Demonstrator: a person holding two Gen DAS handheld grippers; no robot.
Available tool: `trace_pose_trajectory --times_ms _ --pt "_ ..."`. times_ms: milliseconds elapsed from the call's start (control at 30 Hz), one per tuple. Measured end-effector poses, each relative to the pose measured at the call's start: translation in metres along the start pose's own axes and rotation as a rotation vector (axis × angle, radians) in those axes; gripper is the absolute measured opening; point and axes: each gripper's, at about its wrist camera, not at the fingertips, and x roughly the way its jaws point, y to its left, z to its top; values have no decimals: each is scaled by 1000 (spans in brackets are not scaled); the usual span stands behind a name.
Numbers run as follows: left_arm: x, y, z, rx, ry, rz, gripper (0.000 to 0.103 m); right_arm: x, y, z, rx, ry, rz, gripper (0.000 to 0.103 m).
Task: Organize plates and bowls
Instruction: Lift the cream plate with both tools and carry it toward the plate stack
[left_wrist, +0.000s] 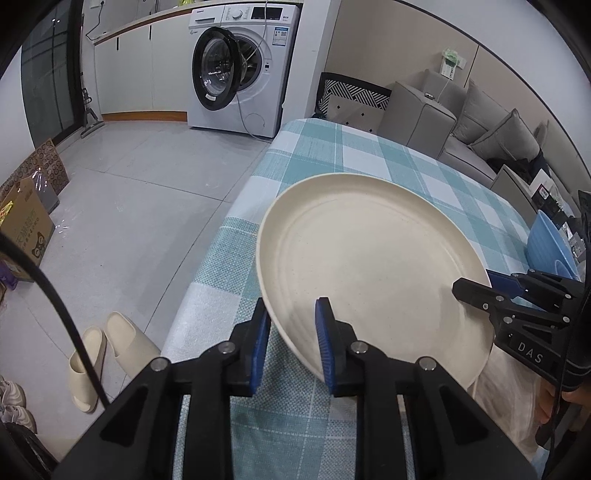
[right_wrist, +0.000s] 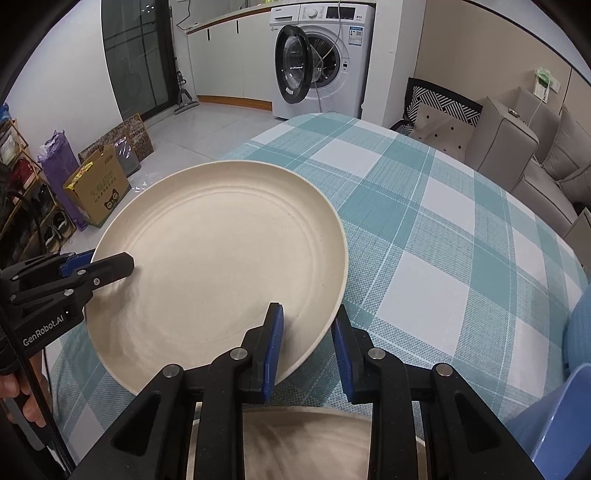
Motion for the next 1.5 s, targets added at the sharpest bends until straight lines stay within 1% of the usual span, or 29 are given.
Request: trace_pose_trajectory --times_ms 500,633,1100,1333,1500 --pt "-27 -17 4 34 -43 -28 23 -35 -7 -4 18 -39 -9 27" --pt "-30 -23 4 47 -36 -40 23 -46 -11 -8 36 -54 -13 27" --pt "-54 -51 -4 116 -64 -65 23 -87 -31 -35 94 -102 -2 27" --pt "-60 -66 -11 154 -65 -67 23 -105 -38 -55 113 -115 -8 27" --pt "-64 -72 -16 169 -62 -82 23 -116 -42 -67 131 -126 4 27"
